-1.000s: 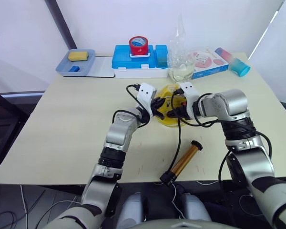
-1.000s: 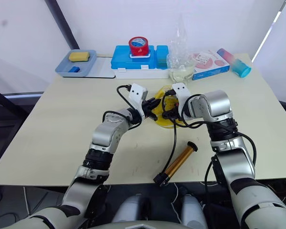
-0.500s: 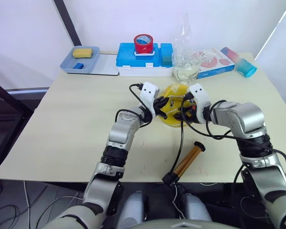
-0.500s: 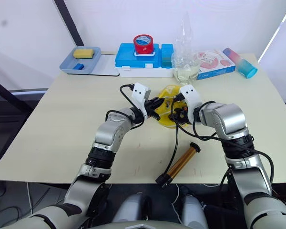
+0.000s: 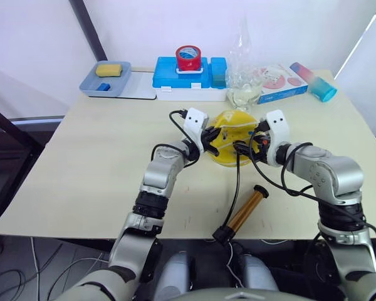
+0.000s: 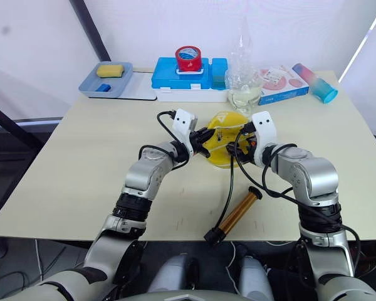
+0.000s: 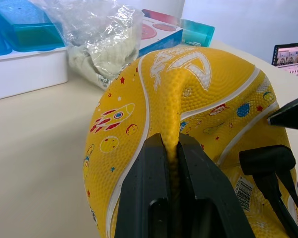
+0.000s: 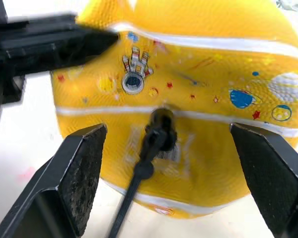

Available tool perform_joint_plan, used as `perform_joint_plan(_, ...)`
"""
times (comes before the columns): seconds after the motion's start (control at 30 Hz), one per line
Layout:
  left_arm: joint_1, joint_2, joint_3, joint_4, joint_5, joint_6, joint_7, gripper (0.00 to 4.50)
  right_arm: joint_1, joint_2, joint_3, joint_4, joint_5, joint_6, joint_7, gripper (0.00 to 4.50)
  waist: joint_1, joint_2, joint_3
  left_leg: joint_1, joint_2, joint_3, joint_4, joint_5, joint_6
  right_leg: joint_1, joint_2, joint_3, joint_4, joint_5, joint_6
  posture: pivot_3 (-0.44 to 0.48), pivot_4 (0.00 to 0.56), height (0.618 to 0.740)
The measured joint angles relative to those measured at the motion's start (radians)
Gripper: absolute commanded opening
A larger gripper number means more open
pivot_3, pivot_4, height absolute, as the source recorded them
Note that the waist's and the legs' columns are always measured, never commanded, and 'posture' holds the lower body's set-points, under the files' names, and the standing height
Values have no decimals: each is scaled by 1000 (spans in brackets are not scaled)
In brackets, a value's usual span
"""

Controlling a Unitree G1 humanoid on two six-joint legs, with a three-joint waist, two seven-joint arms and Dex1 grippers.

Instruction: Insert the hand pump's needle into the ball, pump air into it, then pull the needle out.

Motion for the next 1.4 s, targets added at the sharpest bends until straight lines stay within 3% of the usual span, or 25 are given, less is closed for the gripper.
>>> perform_joint_plan(0.1, 0, 0, 0, 1, 0, -2, -1, 0, 1, 40, -26, -4, 17, 18, -29, 2358, 0, 1, 0, 0, 0, 0, 0, 0, 0, 0, 0, 0, 0, 0, 0, 0, 150, 737)
perform_joint_plan(0.57, -5, 2, 0, 10, 0, -5, -1, 0, 11, 142, -124, -12, 50, 88, -135, 2358, 0, 1, 1, 0, -1, -1, 0, 1, -1, 0, 1, 0, 0, 0, 0, 0, 150, 737)
perform_joint_plan(1.13, -5, 2, 0, 11, 0, -5, 0, 0, -5, 166, -144, 63, 61, 57, -153, 2358, -1, 1, 1, 0, -3, -2, 0, 1, -1, 1, 1, 1, 0, 1, 1, 0, 150, 737)
perform_joint_plan(1.23, -5, 3, 0, 11, 0, -6, 0, 0, -5, 166, -142, 71, 61, 45, -152, 1476, -1, 1, 1, 0, -3, -2, 0, 1, -1, 1, 1, 1, 1, 0, 1, 0, 150, 737)
perform_joint_plan(1.3, -4, 3, 0, 11, 0, -8, 0, 0, -5, 165, -140, 79, 61, 36, -151, 478, -1, 1, 1, 0, -3, -2, 0, 1, -1, 1, 1, 1, 1, 0, 1, 0, 150, 737)
perform_joint_plan(1.4, -4, 3, 0, 11, 0, -10, 1, 0, -5, 162, -132, 81, 61, 28, -150, 289, -3, 1, 1, 0, -3, -2, 0, 1, -1, 1, 2, 1, 1, 0, 1, 0, 150, 737)
